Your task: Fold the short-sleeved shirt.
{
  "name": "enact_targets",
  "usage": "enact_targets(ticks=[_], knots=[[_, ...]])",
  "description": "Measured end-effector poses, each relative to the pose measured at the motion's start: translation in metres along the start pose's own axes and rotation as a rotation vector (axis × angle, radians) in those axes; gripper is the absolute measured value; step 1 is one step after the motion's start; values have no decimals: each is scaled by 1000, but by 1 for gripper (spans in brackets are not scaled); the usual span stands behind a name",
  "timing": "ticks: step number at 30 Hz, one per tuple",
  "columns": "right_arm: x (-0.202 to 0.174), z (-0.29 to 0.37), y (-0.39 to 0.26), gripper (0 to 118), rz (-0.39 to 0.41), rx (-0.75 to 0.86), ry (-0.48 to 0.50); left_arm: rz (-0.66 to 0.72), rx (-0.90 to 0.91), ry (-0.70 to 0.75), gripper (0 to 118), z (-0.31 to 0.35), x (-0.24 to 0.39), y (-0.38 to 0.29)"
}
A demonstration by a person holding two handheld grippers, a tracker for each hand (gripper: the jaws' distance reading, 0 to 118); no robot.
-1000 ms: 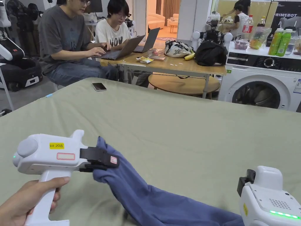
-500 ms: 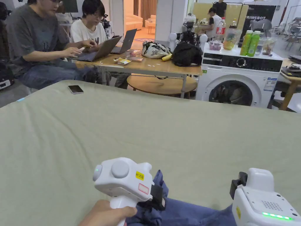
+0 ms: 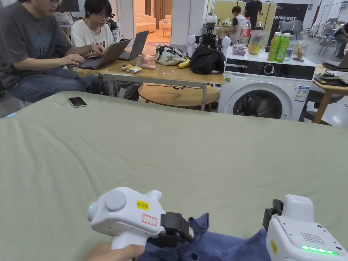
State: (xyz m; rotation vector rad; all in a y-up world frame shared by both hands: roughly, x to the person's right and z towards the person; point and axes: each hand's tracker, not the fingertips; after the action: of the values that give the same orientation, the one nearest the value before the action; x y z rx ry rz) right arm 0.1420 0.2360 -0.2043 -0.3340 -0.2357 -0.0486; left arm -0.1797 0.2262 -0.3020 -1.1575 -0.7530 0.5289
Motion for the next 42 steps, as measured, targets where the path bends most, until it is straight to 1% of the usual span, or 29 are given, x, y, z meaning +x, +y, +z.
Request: enact_targets(ticks=[1,2,3,4,5,7,8,12,15,17,19,20,21,22,28,29,30,32,33,35,36,38,40,42], knots=[[0,0,0,0,-2,-1,1,9,20,-32,48,9,-2,0],[0,1,0,0,-7,-3,5,6,50,-55,43,16,-4,0],[1,1,0,0,-13,-4,8,-12,82,-48,30,24,-6,3],[1,1,0,0,-17,-7,9,-29,89,-17,16,26,-7,4],[1,1,0,0,-20,-9,10,-45,97,35,10,26,-8,5],[1,1,-1,0,-22,-10,11,-48,87,141,5,18,-12,6],[1,2,-1,0,-23,-11,12,-61,49,147,4,10,-14,6],[0,3,-3,0,-21,-15,15,-99,-81,92,4,-32,-10,-5],[1,3,-5,0,-16,-19,15,-74,-131,-41,3,-62,-8,-18],[3,4,-7,0,-17,-21,11,-49,-115,-91,3,-76,-9,-25],[6,5,-7,0,-20,-23,9,-36,-98,-56,3,-88,-16,-29],[6,4,-8,0,-18,-24,7,-7,-93,-39,2,-92,-21,-31],[7,4,-8,0,-17,-26,6,35,-81,-85,1,-94,-26,-32],[8,4,-8,0,-18,-28,7,59,-70,-117,1,-93,-31,-33],[10,3,-8,0,-26,-30,4,97,-88,-151,0,-78,-36,-26],[10,3,-8,0,-26,-31,4,98,-85,-148,1,-70,-35,-23],[10,3,-8,0,-26,-29,3,96,-72,-141,6,-58,-34,-20],[10,3,-7,0,-27,-24,4,86,-11,-149,27,-31,-37,-13],[10,4,-7,0,-28,-17,6,85,13,-162,39,-13,-40,-8],[9,4,-5,0,-24,-9,7,61,70,-154,54,15,-48,-2],[9,4,-4,0,-22,-4,8,41,101,-124,61,31,-53,1],[7,3,-2,0,-25,1,13,13,136,-60,65,54,-66,6],[5,2,0,0,-29,0,20,42,157,16,65,70,-86,7],[3,1,0,0,-29,-1,24,67,134,19,65,74,-106,7]])
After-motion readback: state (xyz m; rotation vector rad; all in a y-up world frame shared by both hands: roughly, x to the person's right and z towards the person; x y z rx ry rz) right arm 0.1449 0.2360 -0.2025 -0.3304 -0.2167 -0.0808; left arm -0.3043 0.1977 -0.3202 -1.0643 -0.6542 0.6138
